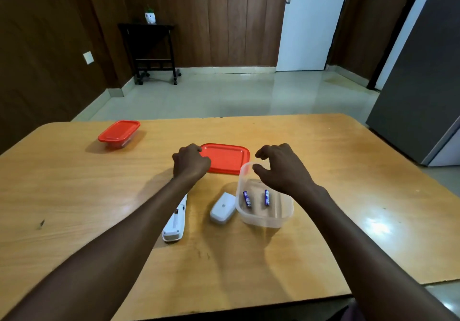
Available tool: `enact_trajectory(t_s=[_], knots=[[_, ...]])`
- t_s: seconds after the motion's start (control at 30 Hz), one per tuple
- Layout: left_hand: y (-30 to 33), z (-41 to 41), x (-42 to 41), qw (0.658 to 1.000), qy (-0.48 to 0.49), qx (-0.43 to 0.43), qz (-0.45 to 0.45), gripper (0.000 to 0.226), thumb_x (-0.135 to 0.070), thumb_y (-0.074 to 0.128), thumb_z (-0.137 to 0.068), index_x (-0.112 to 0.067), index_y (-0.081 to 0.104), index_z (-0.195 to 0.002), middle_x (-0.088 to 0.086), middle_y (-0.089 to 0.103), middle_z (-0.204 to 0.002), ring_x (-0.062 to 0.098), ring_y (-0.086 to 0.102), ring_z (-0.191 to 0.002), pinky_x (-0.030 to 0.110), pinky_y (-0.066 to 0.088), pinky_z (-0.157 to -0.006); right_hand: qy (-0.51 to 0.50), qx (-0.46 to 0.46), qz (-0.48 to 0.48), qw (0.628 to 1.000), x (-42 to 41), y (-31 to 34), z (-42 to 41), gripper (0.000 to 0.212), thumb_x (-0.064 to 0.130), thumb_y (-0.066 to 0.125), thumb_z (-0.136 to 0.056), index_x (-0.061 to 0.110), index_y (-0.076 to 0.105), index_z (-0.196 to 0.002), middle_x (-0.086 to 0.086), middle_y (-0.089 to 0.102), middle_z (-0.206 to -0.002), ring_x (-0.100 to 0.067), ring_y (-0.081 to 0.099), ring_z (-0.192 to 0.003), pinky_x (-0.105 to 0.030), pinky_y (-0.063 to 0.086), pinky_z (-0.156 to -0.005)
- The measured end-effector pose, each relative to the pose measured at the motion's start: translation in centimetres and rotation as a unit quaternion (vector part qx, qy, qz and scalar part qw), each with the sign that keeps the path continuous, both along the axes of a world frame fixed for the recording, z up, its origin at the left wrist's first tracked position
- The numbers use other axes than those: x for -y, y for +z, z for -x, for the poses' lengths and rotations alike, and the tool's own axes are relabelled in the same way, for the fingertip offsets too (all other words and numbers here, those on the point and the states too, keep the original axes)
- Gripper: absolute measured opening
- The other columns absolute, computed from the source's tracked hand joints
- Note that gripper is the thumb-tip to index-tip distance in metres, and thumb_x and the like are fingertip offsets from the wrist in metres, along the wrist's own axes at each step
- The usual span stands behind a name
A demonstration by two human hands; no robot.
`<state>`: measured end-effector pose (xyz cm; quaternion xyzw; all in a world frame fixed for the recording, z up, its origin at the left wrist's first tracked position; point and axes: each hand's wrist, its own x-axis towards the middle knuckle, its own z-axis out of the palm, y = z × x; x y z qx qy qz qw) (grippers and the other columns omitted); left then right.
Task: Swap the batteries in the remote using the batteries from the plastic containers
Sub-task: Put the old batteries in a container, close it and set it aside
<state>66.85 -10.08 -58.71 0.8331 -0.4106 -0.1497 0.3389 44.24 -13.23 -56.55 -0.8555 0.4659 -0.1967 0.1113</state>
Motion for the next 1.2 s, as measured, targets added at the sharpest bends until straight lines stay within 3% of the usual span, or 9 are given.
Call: enact_trajectory(t_s=[0.1, 0.2, 0.3, 0.4, 0.6, 0.67, 0.83, 1.03, 1.2], knots=[[-0.7, -1.2, 1.2, 0.995, 0.008, 0.042, -0.095, 0.046, -0.021, 0.060, -0.085, -0.008, 0.057, -0.130, 0.014, 0.059, -0.132, 0.037, 0.047, -0.126, 0.034, 0.040, -0.080, -0.003, -0.064, -0.018, 0.998, 1.7, -1.6, -1.2, 0.060, 0.054, 0.049, -0.098, 0.011, 0.052, -0.140, -0.009, 0.071, -0.119, -0.032, 0.046, -0.131, -0.044, 0.032, -0.112], [-0.5, -1.1, 2.2, 0.996, 0.034, -0.027, -0.075, 0.045, -0.018, 0.067, -0.084, -0.006, 0.059, -0.127, 0.015, 0.062, -0.129, 0.037, 0.054, -0.120, 0.032, 0.045, -0.077, -0.004, -0.102, -0.032, 0.994, 2.9, -3.0, -1.6, 0.071, 0.067, 0.039, -0.096, 0.012, 0.051, -0.140, -0.008, 0.073, -0.117, -0.032, 0.050, -0.130, -0.051, 0.020, -0.118], [-0.3, -0.9, 2.9, 0.985, 0.058, -0.156, -0.051, 0.042, -0.009, 0.073, -0.077, 0.002, 0.062, -0.116, 0.020, 0.068, -0.112, 0.030, 0.067, -0.083, 0.029, 0.052, -0.063, -0.006, -0.113, -0.048, 0.992, 2.8, -3.3, -1.4, 0.074, 0.069, 0.036, -0.095, 0.013, 0.049, -0.142, -0.008, 0.070, -0.124, -0.033, 0.046, -0.134, -0.053, 0.015, -0.120], [0.2, -0.5, 2.9, 0.976, 0.048, -0.207, -0.043, 0.036, -0.005, 0.073, -0.078, 0.005, 0.060, -0.110, 0.015, 0.059, -0.086, 0.020, 0.048, -0.049, 0.024, 0.039, -0.045, -0.014, -0.103, -0.051, 0.993, 2.4, -2.7, -1.6, 0.073, 0.067, 0.036, -0.096, 0.013, 0.048, -0.143, -0.010, 0.066, -0.132, -0.034, 0.039, -0.140, -0.052, 0.012, -0.121], [0.3, 1.4, 2.3, 0.990, 0.033, -0.117, -0.074, 0.042, -0.030, 0.089, -0.070, -0.006, 0.057, -0.086, 0.015, 0.070, -0.094, 0.033, 0.073, -0.087, 0.033, 0.055, -0.062, -0.112, -0.103, -0.045, 0.987, 3.0, -3.1, -1.4, 0.087, 0.078, 0.026, -0.090, 0.008, 0.055, -0.134, -0.018, 0.063, -0.131, -0.041, 0.042, -0.136, -0.054, 0.017, -0.119], [0.3, 2.0, 2.4, 0.989, 0.030, -0.121, -0.075, 0.037, -0.024, 0.089, -0.071, -0.005, 0.059, -0.084, 0.017, 0.071, -0.095, 0.032, 0.072, -0.080, 0.034, 0.057, -0.061, -0.122, -0.103, -0.101, 0.982, 3.1, -2.9, -1.3, 0.090, 0.080, 0.024, -0.090, 0.006, 0.056, -0.131, -0.020, 0.063, -0.128, -0.041, 0.043, -0.135, -0.055, 0.011, -0.120], [0.2, 2.6, 2.7, 0.977, 0.046, -0.203, -0.049, 0.029, -0.005, 0.082, -0.075, 0.000, 0.067, -0.099, 0.014, 0.064, -0.077, 0.024, 0.053, -0.052, 0.030, 0.049, -0.052, -0.118, -0.046, -0.159, 0.979, 3.0, -2.2, -1.0, 0.098, 0.089, 0.023, -0.082, 0.007, 0.062, -0.118, -0.017, 0.067, -0.115, -0.041, 0.049, -0.127, -0.053, 0.024, -0.116], [1.4, 2.5, 1.8, 0.893, 0.053, -0.431, 0.118, 0.053, 0.013, 0.071, -0.080, -0.020, 0.064, -0.121, 0.014, 0.068, -0.106, 0.030, 0.070, -0.090, 0.042, 0.063, -0.071, -0.107, 0.063, -0.247, 0.961, 2.6, -0.6, -0.4, 0.100, 0.093, 0.028, -0.076, 0.009, 0.065, -0.115, -0.012, 0.066, -0.115, -0.034, 0.056, -0.118, -0.055, 0.033, -0.113], [2.8, 3.6, -1.2, 0.934, -0.099, -0.266, 0.218, 0.048, 0.001, 0.078, -0.080, -0.022, 0.070, -0.121, 0.003, 0.076, -0.104, 0.018, 0.072, -0.093, 0.036, 0.062, -0.079, -0.118, 0.234, -0.274, 0.925, 2.1, 0.8, 0.3, 0.096, 0.087, 0.020, -0.084, 0.015, 0.058, -0.135, -0.012, 0.063, -0.128, -0.028, 0.055, -0.118, -0.044, 0.040, -0.100]])
